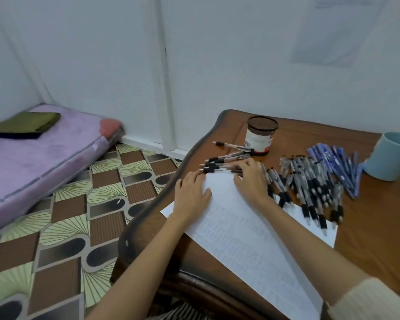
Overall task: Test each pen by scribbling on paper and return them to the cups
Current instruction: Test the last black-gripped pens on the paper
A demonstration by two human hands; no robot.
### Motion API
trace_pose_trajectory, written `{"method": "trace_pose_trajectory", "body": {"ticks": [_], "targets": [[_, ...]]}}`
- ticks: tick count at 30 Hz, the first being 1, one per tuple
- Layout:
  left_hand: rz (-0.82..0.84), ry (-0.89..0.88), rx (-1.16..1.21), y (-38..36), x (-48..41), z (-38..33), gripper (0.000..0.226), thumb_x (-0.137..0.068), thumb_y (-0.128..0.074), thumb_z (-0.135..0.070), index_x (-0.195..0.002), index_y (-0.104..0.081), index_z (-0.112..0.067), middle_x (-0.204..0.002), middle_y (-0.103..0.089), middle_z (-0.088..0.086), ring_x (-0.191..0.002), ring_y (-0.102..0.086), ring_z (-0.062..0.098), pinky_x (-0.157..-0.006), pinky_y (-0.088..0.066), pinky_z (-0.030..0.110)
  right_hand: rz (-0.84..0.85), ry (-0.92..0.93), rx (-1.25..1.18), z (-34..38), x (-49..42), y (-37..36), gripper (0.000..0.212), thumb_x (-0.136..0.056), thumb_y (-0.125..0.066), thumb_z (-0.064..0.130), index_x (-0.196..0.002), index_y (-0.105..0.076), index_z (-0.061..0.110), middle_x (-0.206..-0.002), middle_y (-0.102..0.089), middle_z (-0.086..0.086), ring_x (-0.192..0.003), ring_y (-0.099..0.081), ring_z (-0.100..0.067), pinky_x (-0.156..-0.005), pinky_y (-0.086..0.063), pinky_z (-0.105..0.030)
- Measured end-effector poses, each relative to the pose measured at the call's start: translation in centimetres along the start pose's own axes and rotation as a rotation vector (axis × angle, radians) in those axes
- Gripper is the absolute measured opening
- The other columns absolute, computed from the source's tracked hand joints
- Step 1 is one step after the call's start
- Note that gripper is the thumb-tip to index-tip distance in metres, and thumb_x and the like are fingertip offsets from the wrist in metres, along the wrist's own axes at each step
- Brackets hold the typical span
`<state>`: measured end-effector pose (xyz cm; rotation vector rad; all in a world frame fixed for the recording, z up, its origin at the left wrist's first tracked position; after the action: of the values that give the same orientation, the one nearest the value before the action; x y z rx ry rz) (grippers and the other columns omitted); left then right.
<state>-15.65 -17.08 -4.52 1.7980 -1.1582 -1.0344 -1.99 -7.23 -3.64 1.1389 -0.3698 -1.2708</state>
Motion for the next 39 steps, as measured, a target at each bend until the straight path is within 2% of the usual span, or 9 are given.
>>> {"method": "trace_pose_trajectory", "body": {"ticks": [7,11,15,19,22,24,26,28,39], "targets": [[-0.016,-0.022,-0.019,-0.4,0.2,0.4,0.044,-0.099,-0.037,-0.032,-0.141,-0.037,-0.02,-0.151,-0.031,-0.003,-0.14,-0.022,0.013,-0.117,-0.009,0.038,-0.022,0.032,0.069,-0.8,-0.6,-0.2,0.018,-0.091,-0.057,0.023,-0.106,-0.067,0.021,-0.109,-0.057,-0.004,-0.106,-0.044,-0.022,-0.09,-0.037,-0.035],[-0.068,-0.031,0.001,-0.3,0.3,0.5,0.04,-0.097,-0.043,-0.031,-0.135,-0.047,-0.019,-0.145,-0.039,-0.002,-0.135,-0.031,0.014,-0.115,-0.016,0.036,-0.011,-0.023,-0.425,-1.2,0.0,2.1,0.013,-0.084,-0.068,0.012,-0.093,-0.069,0.02,-0.098,-0.066,0.001,-0.094,-0.057,-0.013,-0.08,-0.044,-0.026],[-0.125,-0.144,-0.011,0.3,0.7,-0.4,0.028,-0.096,-0.047,-0.023,-0.118,-0.063,-0.019,-0.131,-0.053,-0.003,-0.122,-0.046,0.013,-0.108,-0.026,0.035,-0.058,-0.161,-0.859,-1.8,2.9,6.9,0.012,-0.081,-0.071,0.009,-0.09,-0.068,0.017,-0.077,-0.065,0.005,-0.059,-0.055,0.004,-0.058,-0.044,-0.012],[-0.104,-0.274,-0.045,0.7,1.4,-1.7,0.029,-0.097,-0.044,-0.022,-0.114,-0.067,-0.016,-0.122,-0.063,-0.001,-0.11,-0.057,0.013,-0.097,-0.038,0.03,-0.11,-0.355,-1.17,-3.8,7.5,10.0,0.006,-0.092,-0.057,0.013,-0.094,-0.062,0.01,-0.083,-0.068,0.0,-0.069,-0.066,-0.004,-0.071,-0.058,-0.023],[-0.059,-0.232,-0.041,0.9,1.9,-2.3,0.031,-0.097,-0.044,-0.023,-0.12,-0.062,-0.012,-0.126,-0.06,0.003,-0.111,-0.056,0.016,-0.094,-0.043,0.028,-0.133,-0.424,-1.22,-4.9,11.3,11.1,0.016,-0.095,-0.051,0.016,-0.109,-0.056,0.01,-0.089,-0.07,-0.009,-0.07,-0.071,-0.013,-0.065,-0.058,-0.025],[0.036,-0.172,-0.094,0.4,2.6,-2.9,0.04,-0.099,-0.04,-0.028,-0.131,-0.052,-0.009,-0.14,-0.049,0.007,-0.126,-0.047,0.02,-0.105,-0.035,0.034,-0.155,-0.482,-1.238,-5.2,13.5,11.0,0.022,-0.094,-0.052,0.015,-0.116,-0.05,0.019,-0.084,-0.07,-0.011,-0.063,-0.07,-0.015,-0.057,-0.058,-0.026],[0.131,-0.12,-0.143,-0.2,3.2,-3.1,0.051,-0.1,-0.033,-0.036,-0.145,-0.033,-0.01,-0.154,-0.028,0.006,-0.142,-0.024,0.021,-0.116,-0.017,0.039,-0.175,-0.516,-1.289,-5.2,15.0,10.7,0.029,-0.094,-0.053,0.013,-0.121,-0.045,0.021,-0.081,-0.069,-0.012,-0.059,-0.069,-0.016,-0.053,-0.057,-0.027],[0.174,-0.1,-0.141,-0.6,3.6,-2.9,0.055,-0.101,-0.028,-0.038,-0.15,-0.02,-0.013,-0.158,-0.014,0.004,-0.146,-0.009,0.019,-0.118,-0.005,0.038,-0.191,-0.535,-1.328,-4.9,15.8,10.4,0.031,-0.093,-0.053,0.012,-0.121,-0.043,0.02,-0.078,-0.067,-0.012,-0.057,-0.068,-0.017,-0.051,-0.056,-0.028],[0.109,-0.085,-0.038,-0.8,3.8,-2.5,0.052,-0.101,-0.035,-0.035,-0.148,-0.029,-0.014,-0.156,-0.022,0.003,-0.145,-0.014,0.018,-0.117,-0.007,0.036,-0.225,-0.494,-1.367,-5.1,16.5,10.3,0.014,-0.092,-0.053,0.007,-0.102,-0.047,0.015,-0.06,-0.068,-0.004,-0.055,-0.068,-0.019,-0.047,-0.054,-0.026]]}}
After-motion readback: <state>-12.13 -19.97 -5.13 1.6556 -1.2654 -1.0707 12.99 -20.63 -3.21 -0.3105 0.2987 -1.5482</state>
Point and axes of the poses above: each hand's wrist, its own x-axis away from the middle knuckle, its own y-axis out of the back of the hand, z = x × y, the point moved 3 cm from there along -x, towards the middle knuckle
